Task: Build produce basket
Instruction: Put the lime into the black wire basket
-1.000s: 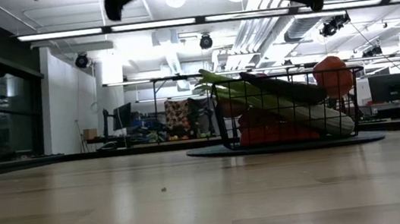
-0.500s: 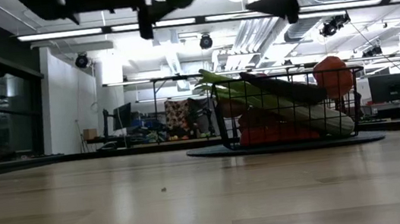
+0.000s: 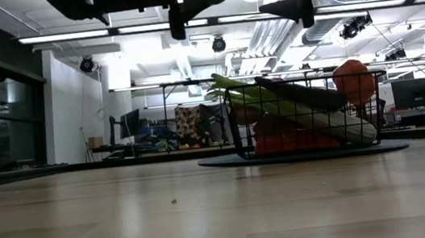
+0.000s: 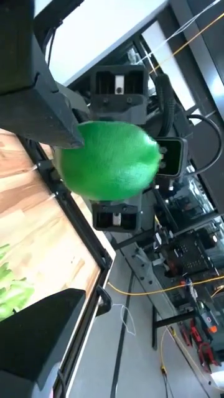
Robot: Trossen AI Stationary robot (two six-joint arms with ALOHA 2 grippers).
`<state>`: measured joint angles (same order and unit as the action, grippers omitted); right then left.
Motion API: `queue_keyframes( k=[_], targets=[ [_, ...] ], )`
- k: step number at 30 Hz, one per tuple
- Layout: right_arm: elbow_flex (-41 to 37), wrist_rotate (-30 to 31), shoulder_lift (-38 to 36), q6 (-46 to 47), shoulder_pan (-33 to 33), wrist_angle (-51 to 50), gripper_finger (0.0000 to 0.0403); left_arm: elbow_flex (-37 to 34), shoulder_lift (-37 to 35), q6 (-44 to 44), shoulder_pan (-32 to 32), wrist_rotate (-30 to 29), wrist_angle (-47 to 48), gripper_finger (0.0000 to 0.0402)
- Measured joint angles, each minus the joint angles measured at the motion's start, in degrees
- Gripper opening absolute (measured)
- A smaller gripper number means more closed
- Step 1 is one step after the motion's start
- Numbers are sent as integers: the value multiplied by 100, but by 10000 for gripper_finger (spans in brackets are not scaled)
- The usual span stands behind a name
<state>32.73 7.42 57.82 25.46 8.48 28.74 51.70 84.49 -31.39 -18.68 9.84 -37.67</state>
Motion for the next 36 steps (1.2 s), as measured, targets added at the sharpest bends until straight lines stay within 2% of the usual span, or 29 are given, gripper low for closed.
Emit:
queue_keyframes(
  k=[10,15,20,27,36],
  targets=[
    [0,32,0,-24,93,-8,377,15,15,118,-13,154,53,274],
    [0,-130,0,2,93,-38,397,15,15,204,-13,152,54,274],
    [0,-207,0,0,93,-80,399,15,15,205,-13,149,54,274],
    [0,-214,0,-311,91,-67,399,15,11,205,-13,146,53,274],
    [0,-267,0,11,91,-30,399,15,11,205,0,130,55,274]
  ],
)
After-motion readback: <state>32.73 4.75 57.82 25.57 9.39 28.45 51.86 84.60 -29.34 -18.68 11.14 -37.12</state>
